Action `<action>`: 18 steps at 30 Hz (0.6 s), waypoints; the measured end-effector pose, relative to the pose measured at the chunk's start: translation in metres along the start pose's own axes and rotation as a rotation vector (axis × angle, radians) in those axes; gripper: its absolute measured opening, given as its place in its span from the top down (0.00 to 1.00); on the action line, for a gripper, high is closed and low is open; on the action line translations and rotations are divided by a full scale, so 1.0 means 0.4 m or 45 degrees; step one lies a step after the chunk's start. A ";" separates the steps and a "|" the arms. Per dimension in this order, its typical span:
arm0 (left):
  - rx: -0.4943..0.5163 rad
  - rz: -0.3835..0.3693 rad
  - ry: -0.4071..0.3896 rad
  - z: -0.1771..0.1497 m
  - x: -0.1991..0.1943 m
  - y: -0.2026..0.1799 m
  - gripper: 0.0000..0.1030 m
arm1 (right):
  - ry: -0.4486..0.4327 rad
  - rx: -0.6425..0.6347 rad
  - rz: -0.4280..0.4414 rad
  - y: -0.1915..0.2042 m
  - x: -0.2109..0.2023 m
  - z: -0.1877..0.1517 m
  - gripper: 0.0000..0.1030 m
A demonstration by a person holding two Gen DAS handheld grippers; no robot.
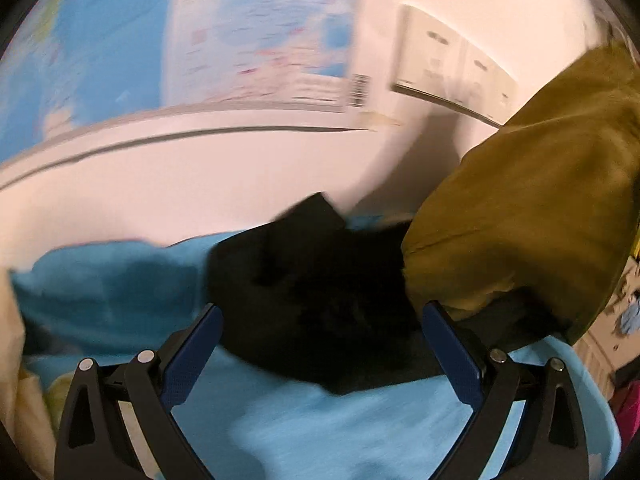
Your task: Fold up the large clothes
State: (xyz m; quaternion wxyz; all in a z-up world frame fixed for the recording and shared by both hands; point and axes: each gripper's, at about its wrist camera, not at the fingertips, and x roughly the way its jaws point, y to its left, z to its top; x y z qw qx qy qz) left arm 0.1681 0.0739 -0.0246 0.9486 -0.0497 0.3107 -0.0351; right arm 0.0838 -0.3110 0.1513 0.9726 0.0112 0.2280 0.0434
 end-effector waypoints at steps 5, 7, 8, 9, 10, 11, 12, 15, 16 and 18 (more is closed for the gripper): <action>0.105 -0.072 -0.003 -0.002 0.044 -0.106 0.07 | -0.042 0.072 -0.006 -0.041 -0.056 0.008 0.96; 0.177 -0.103 0.001 -0.021 0.046 -0.150 0.07 | -0.046 0.114 0.013 -0.062 -0.079 0.007 0.96; 0.240 -0.104 -0.009 -0.033 0.044 -0.177 0.07 | -0.049 0.119 0.013 -0.068 -0.087 0.010 0.96; 0.310 -0.084 -0.020 -0.043 0.045 -0.204 0.07 | -0.057 0.122 0.016 -0.070 -0.096 0.015 0.96; 0.361 -0.055 -0.027 -0.047 0.051 -0.224 0.07 | -0.068 0.122 0.019 -0.069 -0.103 0.020 0.97; 0.384 -0.034 -0.032 -0.046 0.057 -0.237 0.07 | -0.081 0.125 0.023 -0.069 -0.112 0.026 0.97; 0.397 0.002 -0.037 -0.035 0.072 -0.246 0.07 | -0.094 0.121 0.027 -0.066 -0.120 0.031 0.97; 0.278 0.031 -0.033 0.031 0.124 -0.229 0.07 | -0.097 0.117 0.028 -0.073 -0.137 0.029 0.97; 0.242 -0.009 -0.041 0.055 0.135 -0.220 0.17 | -0.092 0.122 0.029 -0.077 -0.140 0.025 0.97; 0.217 -0.086 -0.003 0.094 0.160 -0.212 0.55 | -0.093 0.135 0.029 -0.087 -0.153 0.017 0.98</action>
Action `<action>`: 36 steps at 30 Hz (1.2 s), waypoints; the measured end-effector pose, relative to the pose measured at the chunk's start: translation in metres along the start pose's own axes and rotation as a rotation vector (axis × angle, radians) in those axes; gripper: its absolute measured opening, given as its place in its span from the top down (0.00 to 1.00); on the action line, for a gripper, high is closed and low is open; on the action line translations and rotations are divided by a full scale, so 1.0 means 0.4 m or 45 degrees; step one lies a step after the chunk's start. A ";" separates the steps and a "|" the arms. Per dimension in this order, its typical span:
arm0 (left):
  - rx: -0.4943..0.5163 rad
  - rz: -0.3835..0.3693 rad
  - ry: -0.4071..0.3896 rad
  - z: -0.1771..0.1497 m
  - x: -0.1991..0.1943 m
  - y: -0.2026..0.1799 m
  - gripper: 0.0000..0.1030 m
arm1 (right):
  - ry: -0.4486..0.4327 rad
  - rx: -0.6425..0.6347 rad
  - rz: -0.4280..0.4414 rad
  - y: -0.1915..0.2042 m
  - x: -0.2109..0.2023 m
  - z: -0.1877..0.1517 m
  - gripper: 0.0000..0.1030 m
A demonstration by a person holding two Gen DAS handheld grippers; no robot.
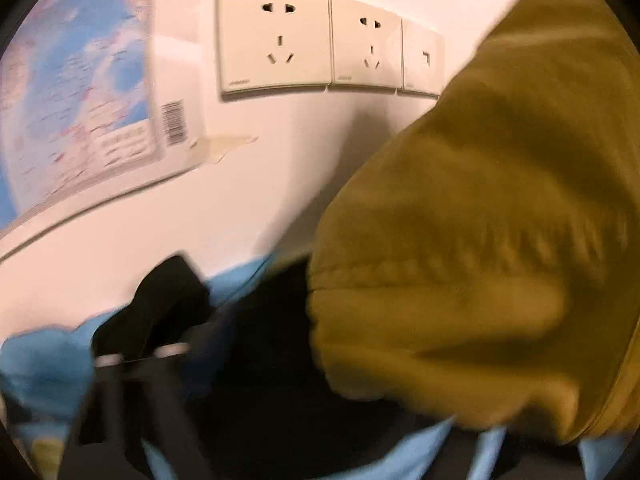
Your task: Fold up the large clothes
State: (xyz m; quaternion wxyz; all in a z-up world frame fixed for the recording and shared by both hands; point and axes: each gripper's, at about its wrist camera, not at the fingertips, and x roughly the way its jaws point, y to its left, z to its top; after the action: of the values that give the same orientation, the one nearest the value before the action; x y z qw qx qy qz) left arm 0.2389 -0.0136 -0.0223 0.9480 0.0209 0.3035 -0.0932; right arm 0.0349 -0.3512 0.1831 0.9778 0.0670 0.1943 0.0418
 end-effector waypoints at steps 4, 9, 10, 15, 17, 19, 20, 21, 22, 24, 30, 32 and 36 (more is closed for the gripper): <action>-0.107 -0.154 -0.021 0.095 -0.014 0.017 0.92 | -0.050 0.061 -0.048 -0.047 -0.050 0.010 0.98; -0.104 -0.259 -0.206 0.282 -0.145 -0.033 0.97 | -0.219 0.087 -0.147 -0.093 -0.214 0.110 0.98; -0.092 -0.283 -0.273 0.333 -0.194 -0.051 0.98 | -0.257 0.092 -0.154 -0.096 -0.254 0.134 0.98; -0.072 -0.354 -0.495 0.438 -0.430 -0.082 0.98 | -0.440 0.012 -0.173 -0.041 -0.492 0.224 0.98; -0.033 -0.345 -0.581 0.434 -0.527 -0.094 0.98 | -0.486 -0.038 -0.169 0.000 -0.565 0.233 0.98; -0.021 -0.333 -0.639 0.423 -0.629 -0.098 0.98 | -0.527 -0.072 -0.135 0.043 -0.635 0.236 0.98; -0.030 -0.335 -0.661 0.405 -0.671 -0.083 0.98 | -0.559 -0.076 -0.102 0.064 -0.676 0.233 0.98; -0.047 -0.324 -0.692 0.390 -0.731 -0.070 0.98 | -0.571 -0.075 -0.074 0.077 -0.697 0.232 0.98; -0.047 -0.310 -0.722 0.367 -0.782 -0.071 0.98 | -0.587 -0.076 -0.049 0.095 -0.722 0.233 0.98; -0.058 -0.263 -0.788 0.325 -0.889 -0.024 0.98 | -0.620 -0.089 0.013 0.131 -0.775 0.228 0.98; 0.012 -0.036 -0.948 0.179 -1.241 -0.022 0.97 | -0.649 -0.105 0.266 0.238 -0.880 0.183 0.98; 0.047 0.092 -0.947 0.132 -1.329 -0.030 0.97 | -0.632 -0.096 0.374 0.269 -0.887 0.162 0.98; 0.095 0.386 -0.828 0.057 -1.422 -0.051 0.97 | -0.587 -0.076 0.536 0.313 -0.825 0.128 0.98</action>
State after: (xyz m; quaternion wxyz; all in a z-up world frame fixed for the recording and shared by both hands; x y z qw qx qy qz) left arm -0.2060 0.0576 0.3263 0.9967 0.0694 -0.0240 0.0356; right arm -0.2564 -0.2689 0.3722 0.9674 0.0846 -0.0522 0.2328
